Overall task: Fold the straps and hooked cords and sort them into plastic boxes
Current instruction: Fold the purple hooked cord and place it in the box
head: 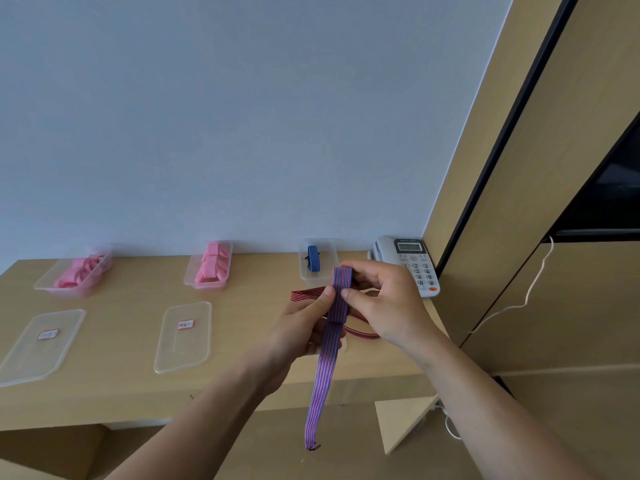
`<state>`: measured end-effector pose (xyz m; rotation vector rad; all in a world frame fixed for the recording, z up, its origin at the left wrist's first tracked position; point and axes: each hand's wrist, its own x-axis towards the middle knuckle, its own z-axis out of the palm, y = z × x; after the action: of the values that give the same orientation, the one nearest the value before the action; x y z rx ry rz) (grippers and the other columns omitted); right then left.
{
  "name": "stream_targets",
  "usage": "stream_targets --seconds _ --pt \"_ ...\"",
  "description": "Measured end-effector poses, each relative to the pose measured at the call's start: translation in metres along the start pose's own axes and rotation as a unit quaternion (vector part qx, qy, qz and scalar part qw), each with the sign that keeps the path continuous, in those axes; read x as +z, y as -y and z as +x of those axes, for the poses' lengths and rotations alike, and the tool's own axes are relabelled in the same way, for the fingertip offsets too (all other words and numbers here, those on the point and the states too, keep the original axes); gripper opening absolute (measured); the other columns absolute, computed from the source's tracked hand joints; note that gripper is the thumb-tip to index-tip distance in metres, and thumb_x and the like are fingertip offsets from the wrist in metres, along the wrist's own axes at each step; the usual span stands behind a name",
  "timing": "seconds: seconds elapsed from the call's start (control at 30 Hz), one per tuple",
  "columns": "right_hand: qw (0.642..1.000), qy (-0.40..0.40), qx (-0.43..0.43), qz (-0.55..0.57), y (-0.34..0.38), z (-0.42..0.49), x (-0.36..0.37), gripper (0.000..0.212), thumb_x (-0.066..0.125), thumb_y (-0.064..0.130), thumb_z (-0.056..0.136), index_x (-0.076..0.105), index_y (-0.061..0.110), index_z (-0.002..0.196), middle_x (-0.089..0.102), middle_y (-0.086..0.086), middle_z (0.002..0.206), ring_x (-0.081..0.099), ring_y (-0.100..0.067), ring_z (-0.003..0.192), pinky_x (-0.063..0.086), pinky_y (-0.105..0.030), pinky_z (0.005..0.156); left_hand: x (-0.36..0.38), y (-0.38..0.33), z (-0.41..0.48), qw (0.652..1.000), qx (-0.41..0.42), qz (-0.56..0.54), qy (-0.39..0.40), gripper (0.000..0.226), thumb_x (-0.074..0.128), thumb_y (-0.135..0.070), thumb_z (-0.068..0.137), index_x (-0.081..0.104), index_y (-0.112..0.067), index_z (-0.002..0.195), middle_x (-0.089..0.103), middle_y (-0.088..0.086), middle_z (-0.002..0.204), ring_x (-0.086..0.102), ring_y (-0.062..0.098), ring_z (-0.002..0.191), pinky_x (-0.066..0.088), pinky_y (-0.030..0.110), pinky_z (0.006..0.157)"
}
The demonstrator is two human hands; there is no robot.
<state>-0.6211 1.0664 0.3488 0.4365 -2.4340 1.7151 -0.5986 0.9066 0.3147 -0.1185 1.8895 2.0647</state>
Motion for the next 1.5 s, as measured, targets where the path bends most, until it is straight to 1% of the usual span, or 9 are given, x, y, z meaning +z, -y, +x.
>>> stream_targets --seconds 0.13,0.3,0.5,0.63,0.93,1.2,1.3,1.4,1.5 --pt "0.999 -0.028 -0.029 -0.022 0.000 -0.001 0.000 0.044 0.071 -0.003 0.083 0.069 0.038 0.098 0.074 0.013 0.088 0.069 0.001 0.081 0.050 -0.010 0.075 -0.003 0.002 0.001 1.000 -0.015 0.018 -0.001 0.060 0.054 -0.064 0.096 0.077 -0.008 0.098 0.079 0.011 0.086 0.076 0.023 0.076 0.059 0.026 0.066" --pt "0.993 -0.075 -0.069 -0.053 -0.003 -0.007 0.007 0.034 0.071 -0.001 0.083 0.071 0.017 0.112 0.074 0.008 0.095 0.069 -0.005 0.085 0.055 -0.019 0.077 -0.003 -0.001 0.001 1.000 -0.014 0.005 -0.005 0.051 0.057 -0.062 0.095 0.084 -0.020 0.083 0.080 0.018 0.089 0.077 0.025 0.077 0.059 0.025 0.065" --pt "0.973 -0.119 -0.183 -0.076 -0.009 -0.018 0.011 0.030 0.076 -0.007 0.079 0.074 0.010 0.103 0.076 0.004 0.096 0.072 -0.008 0.087 0.060 -0.030 0.077 -0.014 -0.004 0.003 0.998 0.016 -0.068 -0.005 0.047 0.063 -0.055 0.087 0.082 -0.016 0.104 0.079 0.017 0.107 0.076 0.034 0.102 0.056 0.044 0.096" --pt "0.959 -0.122 -0.236 -0.101 -0.013 -0.026 0.017 0.033 0.082 -0.011 0.069 0.078 0.007 0.097 0.076 -0.002 0.102 0.072 -0.013 0.096 0.058 -0.028 0.086 -0.019 -0.007 0.005 0.995 0.031 -0.090 0.001 0.034 0.064 -0.035 0.093 0.079 -0.009 0.108 0.077 0.018 0.112 0.074 0.029 0.098 0.053 0.052 0.103" --pt "0.923 -0.082 -0.318 -0.199 -0.026 -0.033 0.021 0.026 0.082 -0.008 0.072 0.081 0.009 0.092 0.075 -0.003 0.109 0.070 -0.023 0.098 0.056 -0.034 0.086 -0.023 -0.007 0.004 0.993 0.040 -0.113 0.018 0.023 0.061 -0.019 0.099 0.078 -0.008 0.109 0.076 0.012 0.104 0.071 0.021 0.084 0.059 0.041 0.085" --pt "0.987 -0.065 -0.105 -0.100 -0.006 -0.018 0.009 0.030 0.080 0.013 0.080 0.075 0.019 0.109 0.073 0.011 0.105 0.067 -0.006 0.097 0.054 -0.029 0.082 -0.019 -0.007 0.001 0.996 0.075 -0.056 -0.018 0.023 0.057 -0.006 0.102 0.071 -0.009 0.120 0.078 0.018 0.102 0.075 0.030 0.086 0.061 0.038 0.072" --pt "0.996 0.069 0.037 -0.046 -0.001 -0.006 0.002 0.032 0.075 0.014 0.088 0.069 0.024 0.118 0.071 0.004 0.110 0.067 -0.012 0.101 0.053 -0.021 0.083 -0.018 -0.008 -0.001 0.992 0.085 -0.087 -0.014 0.031 0.059 -0.003 0.100 0.058 -0.012 0.130 0.079 0.018 0.104 0.077 0.033 0.087 0.060 0.034 0.067" --pt "0.984 0.171 0.049 0.008 0.003 -0.004 -0.003 0.034 0.073 0.008 0.088 0.070 0.035 0.108 0.075 0.005 0.101 0.068 -0.005 0.098 0.053 -0.016 0.079 -0.018 -0.010 -0.002 0.992 0.082 -0.094 -0.012 0.037 0.060 -0.003 0.100 0.053 -0.010 0.136 0.079 0.017 0.106 0.076 0.027 0.085 0.059 0.034 0.067" --pt "0.983 0.174 0.053 0.017 0.005 -0.002 -0.003 0.034 0.079 0.008 0.082 0.072 0.023 0.111 0.075 0.002 0.104 0.069 -0.005 0.098 0.054 -0.018 0.081 -0.018 -0.011 -0.002 0.991 0.081 -0.105 -0.007 0.038 0.061 -0.004 0.099 0.053 -0.008 0.136 0.078 0.018 0.107 0.075 0.024 0.084 0.059 0.032 0.066"
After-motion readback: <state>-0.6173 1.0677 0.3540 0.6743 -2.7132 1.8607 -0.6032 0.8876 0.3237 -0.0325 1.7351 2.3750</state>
